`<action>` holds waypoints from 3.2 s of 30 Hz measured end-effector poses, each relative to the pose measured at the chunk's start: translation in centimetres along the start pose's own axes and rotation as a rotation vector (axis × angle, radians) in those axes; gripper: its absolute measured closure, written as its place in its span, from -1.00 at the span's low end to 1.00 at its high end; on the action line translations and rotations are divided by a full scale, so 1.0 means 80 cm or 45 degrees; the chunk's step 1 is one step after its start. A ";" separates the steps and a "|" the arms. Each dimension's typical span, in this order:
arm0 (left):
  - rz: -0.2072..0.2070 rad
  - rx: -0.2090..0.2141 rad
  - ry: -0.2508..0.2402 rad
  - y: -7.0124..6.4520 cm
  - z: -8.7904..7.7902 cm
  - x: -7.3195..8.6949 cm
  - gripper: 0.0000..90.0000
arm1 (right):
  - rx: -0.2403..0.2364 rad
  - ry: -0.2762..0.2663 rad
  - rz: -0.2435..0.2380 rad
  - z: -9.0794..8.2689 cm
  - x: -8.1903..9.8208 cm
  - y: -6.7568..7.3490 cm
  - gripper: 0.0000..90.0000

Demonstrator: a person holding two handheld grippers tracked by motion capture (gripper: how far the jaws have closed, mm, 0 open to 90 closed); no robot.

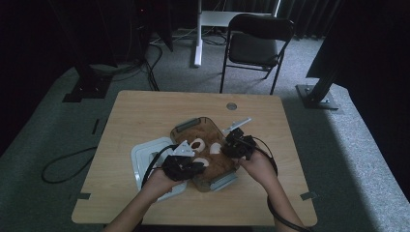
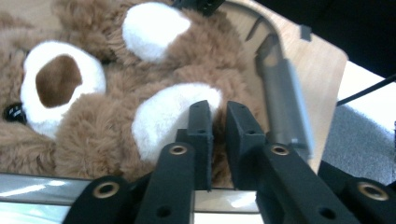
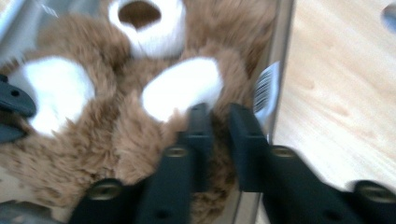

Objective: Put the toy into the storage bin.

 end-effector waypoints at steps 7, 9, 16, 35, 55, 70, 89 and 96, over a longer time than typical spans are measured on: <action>0.064 -0.066 -0.035 -0.007 -0.019 0.004 0.07 | -0.182 -0.136 0.088 -0.035 0.004 0.000 -0.08; 0.054 -0.103 -0.056 -0.005 -0.029 0.007 -0.07 | -0.246 -0.186 0.093 -0.044 0.007 0.002 -0.15; -0.007 -0.141 -0.077 0.007 -0.051 0.026 -0.38 | -0.366 -0.267 0.088 -0.063 0.021 0.016 -0.03; -0.239 -0.310 -0.111 0.039 -0.089 0.109 -0.77 | -0.408 -0.057 -0.119 0.008 0.023 0.071 0.91; -0.341 -0.318 -0.114 0.048 -0.093 0.151 -0.77 | -0.384 0.153 -0.184 0.037 0.010 0.094 0.91; -0.380 -0.347 -0.106 0.050 -0.097 0.158 -0.77 | -0.169 -0.049 0.079 -0.020 0.006 -0.011 0.83; -0.446 -0.358 -0.091 0.055 -0.095 0.164 -0.77 | -0.127 0.076 0.023 0.023 0.002 0.004 0.87; -0.447 -0.369 -0.084 0.054 -0.093 0.162 -0.77 | -0.243 -0.116 0.094 -0.026 0.005 -0.018 0.39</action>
Point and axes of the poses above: each handheld gripper's, and its own axes: z roughly forward along the jaws, x roughly out of its underside, y roughly to its left, the point moved 2 cm from there along z, roughly forward along the jaws, and after that the axes turned 9 degrees about z, right-handed, at the moved point
